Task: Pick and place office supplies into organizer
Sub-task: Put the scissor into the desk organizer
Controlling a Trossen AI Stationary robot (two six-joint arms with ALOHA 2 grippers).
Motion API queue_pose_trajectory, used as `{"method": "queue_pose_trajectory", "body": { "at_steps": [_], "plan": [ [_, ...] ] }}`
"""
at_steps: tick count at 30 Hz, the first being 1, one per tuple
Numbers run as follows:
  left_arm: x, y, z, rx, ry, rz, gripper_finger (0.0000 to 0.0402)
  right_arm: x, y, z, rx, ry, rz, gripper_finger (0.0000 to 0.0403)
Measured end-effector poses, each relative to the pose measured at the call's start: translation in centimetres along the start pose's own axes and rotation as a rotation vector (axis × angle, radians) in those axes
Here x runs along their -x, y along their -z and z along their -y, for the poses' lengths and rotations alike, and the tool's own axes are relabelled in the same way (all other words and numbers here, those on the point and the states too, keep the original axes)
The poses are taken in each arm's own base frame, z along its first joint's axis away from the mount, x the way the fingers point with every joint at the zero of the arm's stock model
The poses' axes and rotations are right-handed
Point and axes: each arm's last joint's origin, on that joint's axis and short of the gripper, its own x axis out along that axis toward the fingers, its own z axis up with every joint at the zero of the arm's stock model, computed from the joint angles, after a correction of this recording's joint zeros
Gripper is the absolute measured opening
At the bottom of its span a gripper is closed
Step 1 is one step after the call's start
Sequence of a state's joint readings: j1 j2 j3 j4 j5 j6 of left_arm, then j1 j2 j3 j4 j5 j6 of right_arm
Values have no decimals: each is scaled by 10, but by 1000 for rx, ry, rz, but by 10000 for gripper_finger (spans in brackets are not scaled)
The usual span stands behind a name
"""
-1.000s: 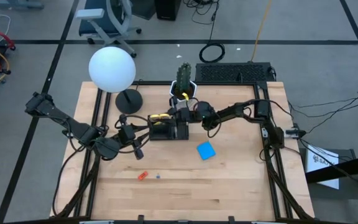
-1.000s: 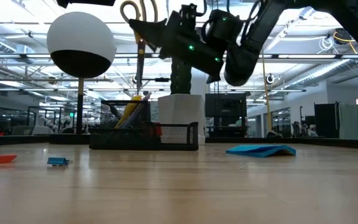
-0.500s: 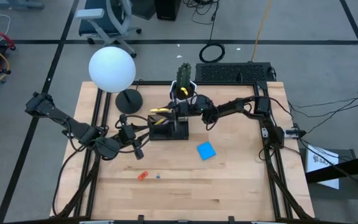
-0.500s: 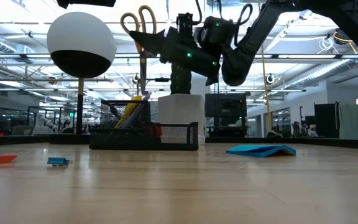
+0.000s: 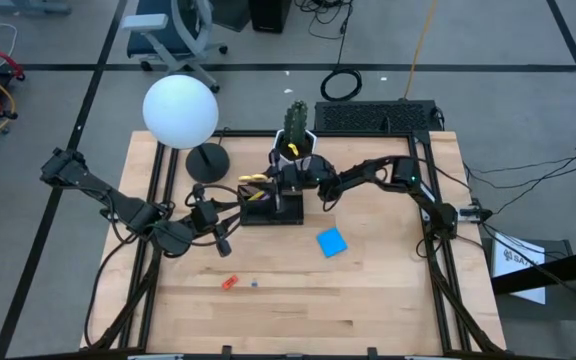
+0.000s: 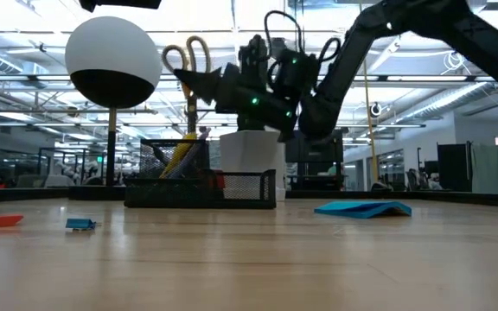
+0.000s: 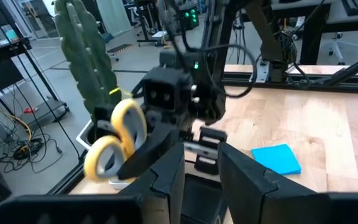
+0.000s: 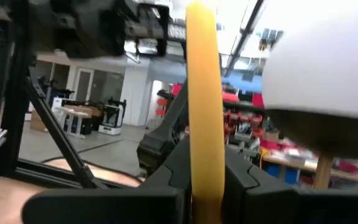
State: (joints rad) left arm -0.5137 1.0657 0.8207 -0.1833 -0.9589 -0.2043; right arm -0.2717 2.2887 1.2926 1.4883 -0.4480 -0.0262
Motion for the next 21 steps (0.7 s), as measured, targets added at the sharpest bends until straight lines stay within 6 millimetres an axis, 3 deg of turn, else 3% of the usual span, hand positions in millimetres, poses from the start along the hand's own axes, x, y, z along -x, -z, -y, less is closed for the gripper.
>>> {"method": "queue_pose_trajectory", "body": {
  "at_steps": [7, 14, 21],
  "plan": [
    [0, 0, 1, 5, 18, -4, 104, 2, 29, 6, -71, 21, -60, 28],
    [0, 0, 1, 7, 20, -4, 104, 1, 29, 8, -90, 47, -62, 29],
    [1, 0, 1, 7, 23, -3, 104, 2, 34, 9, -106, 117, -106, 72]
  ]
}}
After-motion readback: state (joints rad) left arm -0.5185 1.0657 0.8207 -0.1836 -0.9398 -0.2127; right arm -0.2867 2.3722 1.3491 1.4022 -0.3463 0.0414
